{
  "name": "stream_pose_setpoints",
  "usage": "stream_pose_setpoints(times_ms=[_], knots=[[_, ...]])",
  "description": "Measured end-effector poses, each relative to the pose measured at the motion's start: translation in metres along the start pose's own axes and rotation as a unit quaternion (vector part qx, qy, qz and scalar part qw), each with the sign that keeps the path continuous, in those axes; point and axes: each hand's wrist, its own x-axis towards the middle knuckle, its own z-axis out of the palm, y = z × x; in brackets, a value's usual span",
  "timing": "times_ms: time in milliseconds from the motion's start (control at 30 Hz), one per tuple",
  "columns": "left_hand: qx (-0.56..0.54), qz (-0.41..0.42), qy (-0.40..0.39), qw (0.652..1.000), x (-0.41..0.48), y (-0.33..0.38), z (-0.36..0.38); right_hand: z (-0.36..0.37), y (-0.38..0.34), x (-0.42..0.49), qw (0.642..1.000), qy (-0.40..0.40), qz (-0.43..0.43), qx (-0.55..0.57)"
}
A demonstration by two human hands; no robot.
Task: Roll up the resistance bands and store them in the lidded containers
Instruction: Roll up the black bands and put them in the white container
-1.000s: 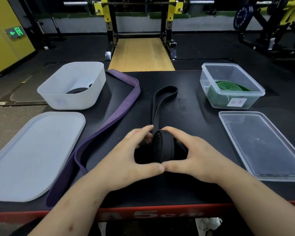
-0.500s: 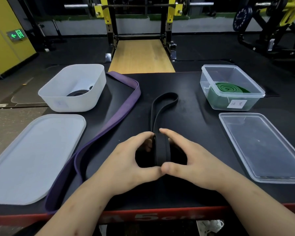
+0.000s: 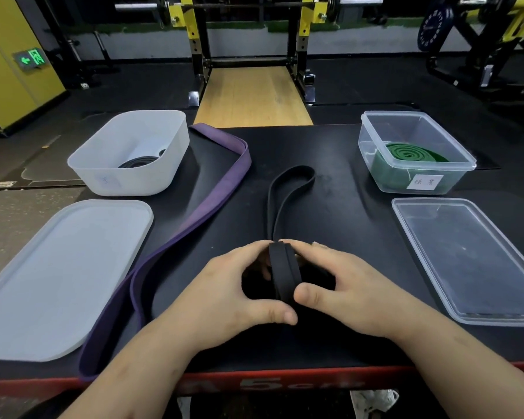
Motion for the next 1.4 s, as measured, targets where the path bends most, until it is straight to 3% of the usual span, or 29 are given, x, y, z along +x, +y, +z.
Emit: stream_pose_setpoints(times_ms=[200,400,600,900,1200,1400], knots=[[0.002,0.004,0.023,1.0,0.0,-0.005,0.002,-0.01,-0.005,0.0,0.999,-0.022,0.006,0.042],[0.031,0.01,-0.017,0.999,-0.002,-0.005,-0.002,-0.011,-0.011,-0.002,0.998,-0.004,-0.005,0.059],[0.041,0.001,0.018,0.999,-0.005,-0.006,0.0,-0.008,-0.007,-0.006,0.998,0.013,-0.005,0.067],[0.06,-0.028,-0.013,0.998,-0.006,-0.002,0.0,-0.005,-0.009,-0.002,0.999,-0.012,0.009,0.028],[0.064,-0.023,0.004,0.998,-0.003,-0.003,0.001,-0.005,-0.007,0.008,0.998,-0.049,0.01,-0.047],[0.056,-0.024,0.021,0.998,-0.006,0.002,-0.001,-0.002,-0.006,0.015,0.998,-0.053,0.001,-0.023]])
